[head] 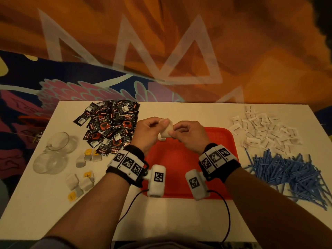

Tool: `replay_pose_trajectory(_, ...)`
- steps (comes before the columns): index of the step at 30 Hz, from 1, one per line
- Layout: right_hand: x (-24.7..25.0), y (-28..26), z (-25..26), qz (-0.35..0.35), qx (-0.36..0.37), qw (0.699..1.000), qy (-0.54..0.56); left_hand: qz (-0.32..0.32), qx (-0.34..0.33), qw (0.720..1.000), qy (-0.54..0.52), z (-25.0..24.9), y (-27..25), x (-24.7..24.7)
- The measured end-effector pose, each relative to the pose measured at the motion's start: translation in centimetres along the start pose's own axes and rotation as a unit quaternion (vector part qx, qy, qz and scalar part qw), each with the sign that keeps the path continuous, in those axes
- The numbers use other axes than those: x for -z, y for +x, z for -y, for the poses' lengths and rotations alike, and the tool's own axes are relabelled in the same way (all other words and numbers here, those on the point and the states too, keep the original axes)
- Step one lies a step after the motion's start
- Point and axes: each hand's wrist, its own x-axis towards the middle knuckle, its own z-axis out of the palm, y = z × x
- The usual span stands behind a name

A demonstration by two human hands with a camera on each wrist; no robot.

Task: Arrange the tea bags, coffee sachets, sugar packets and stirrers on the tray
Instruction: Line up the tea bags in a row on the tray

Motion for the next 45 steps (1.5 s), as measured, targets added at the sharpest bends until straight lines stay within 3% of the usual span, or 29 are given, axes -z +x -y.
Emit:
replay_pose_trajectory(8,-2.2,1.8,-2.0,-0.006,-0.048,0.999,-0.002,-0.065,0.028,0.997,0.035,2.2,1.4,1.4)
replay_pose_trajectory(13,-4.2,3.3,-4.9,-0.017,-0.146,0.983,-0.111,-0.109,0.185,0.976,0.015,4.5,1.6,5.2)
replay_pose_trajectory(16,-5.5,4.2,-6.3,0.004,-0.205,0.966,-0.157,-0.115,0.231,0.966,-0.012,5.5,1.4,7.6)
replay_pose_trajectory(21,-8.2,6.1,-8.0,0.023,-0.261,0.948,-0.178,-0.135,0.243,0.96,-0.011,6.8,1.0,11.3)
replay_pose_trajectory(29,-12.0,8.8,-8.8,0.013,-0.285,0.938,-0.195,-0.172,0.269,0.948,-0.019,8.1,1.2,15.2)
replay_pose_trajectory(32,-12.7,9.2,-9.3,-0.022,-0.299,0.937,-0.177,-0.176,0.277,0.944,-0.026,8.4,1.5,15.7)
replay_pose_trajectory(45,-12.8,9.1,-9.7,-0.014,-0.315,0.928,-0.2,-0.154,0.282,0.947,-0.02,9.0,2.2,15.3)
